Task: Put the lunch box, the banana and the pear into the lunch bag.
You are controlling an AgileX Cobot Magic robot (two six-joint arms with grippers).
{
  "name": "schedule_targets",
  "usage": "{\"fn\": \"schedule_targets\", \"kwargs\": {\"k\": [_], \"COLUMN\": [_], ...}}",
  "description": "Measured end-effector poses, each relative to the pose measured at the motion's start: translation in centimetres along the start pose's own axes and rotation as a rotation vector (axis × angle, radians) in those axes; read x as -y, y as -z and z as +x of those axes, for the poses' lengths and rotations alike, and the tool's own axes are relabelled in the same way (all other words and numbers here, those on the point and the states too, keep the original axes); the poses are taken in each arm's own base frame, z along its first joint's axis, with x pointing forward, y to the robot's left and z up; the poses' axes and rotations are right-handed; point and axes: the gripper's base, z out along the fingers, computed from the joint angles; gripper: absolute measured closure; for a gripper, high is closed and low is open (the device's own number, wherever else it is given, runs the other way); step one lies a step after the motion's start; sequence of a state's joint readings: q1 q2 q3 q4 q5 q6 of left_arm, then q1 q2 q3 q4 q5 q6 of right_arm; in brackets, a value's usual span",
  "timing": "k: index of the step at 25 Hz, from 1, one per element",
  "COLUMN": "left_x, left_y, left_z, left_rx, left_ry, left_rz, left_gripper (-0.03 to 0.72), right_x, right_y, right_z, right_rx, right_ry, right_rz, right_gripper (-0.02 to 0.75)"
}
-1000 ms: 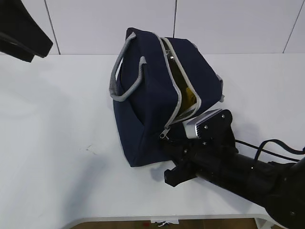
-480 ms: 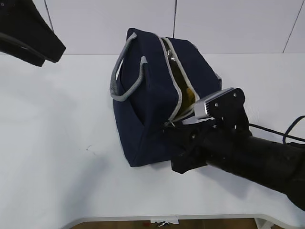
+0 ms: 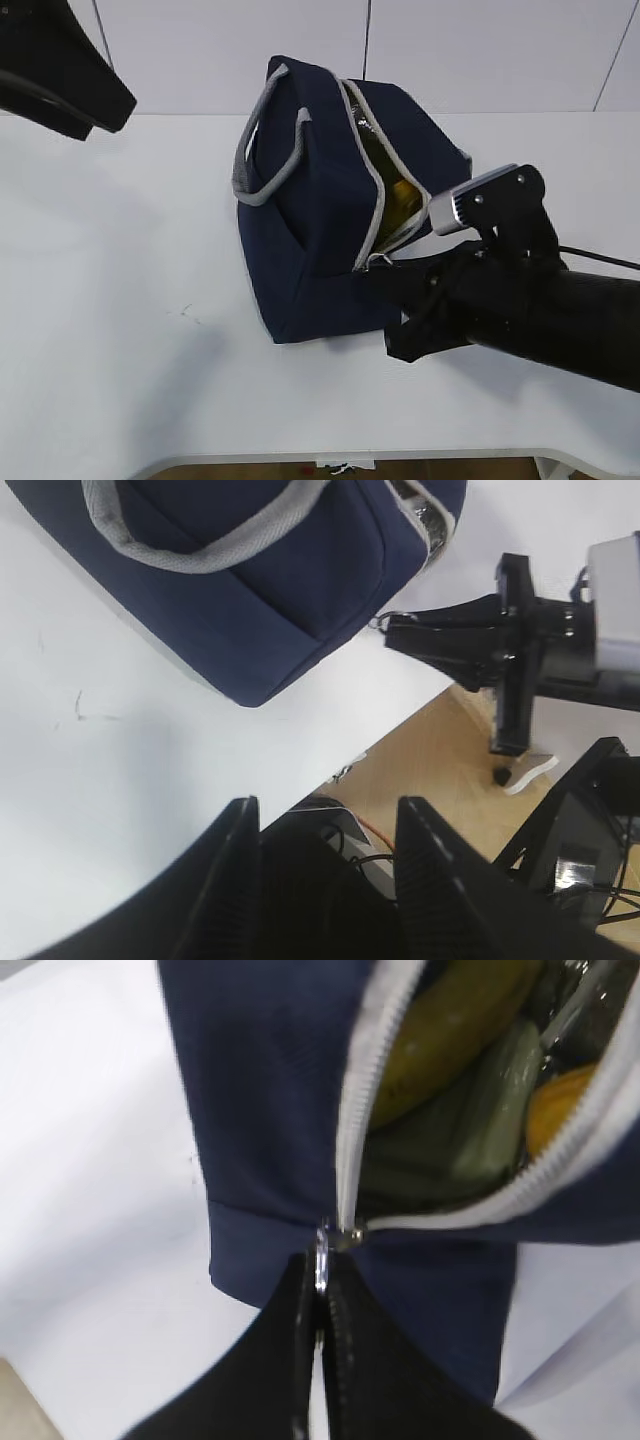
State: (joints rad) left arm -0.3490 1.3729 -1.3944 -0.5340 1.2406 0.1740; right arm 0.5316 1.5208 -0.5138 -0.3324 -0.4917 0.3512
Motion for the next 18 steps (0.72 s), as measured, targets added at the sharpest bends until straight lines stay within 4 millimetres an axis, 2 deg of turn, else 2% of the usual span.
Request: {"fn": "schedule_targets", "kwargs": {"k": [5, 8, 14, 18], "left_x": [-0.9, -1.5, -1.7, -2.4], "left_y": [0.0, 0.1, 0.1, -1.1], "left_z": [0.1, 0.2, 0.3, 1.3], "left_rx": [-0.018, -0.029, -0.035, -0.093], "left_ry": [-0.035, -0.057, -0.068, -0.07], "left_rz": [-0.1, -0.165, -0.186, -0.179], "left_gripper": [0.352, 0.352, 0.358, 0.362], "right_x": [0.0, -0.1, -0.1, 0.0], "right_y": [0.7, 0.5, 0.5, 0.7], "right_z": [-0.4, -1.4, -5.1, -7.2], "right_rx": [-0.027, -0.024, -0.007, 0.009], "right_ry": [-0.001, -0.005, 0.011, 0.003], "right_rz": [0.016, 0.011, 0.032, 0.053], "right_gripper": [0.737, 0.737, 0.737, 0.737]}}
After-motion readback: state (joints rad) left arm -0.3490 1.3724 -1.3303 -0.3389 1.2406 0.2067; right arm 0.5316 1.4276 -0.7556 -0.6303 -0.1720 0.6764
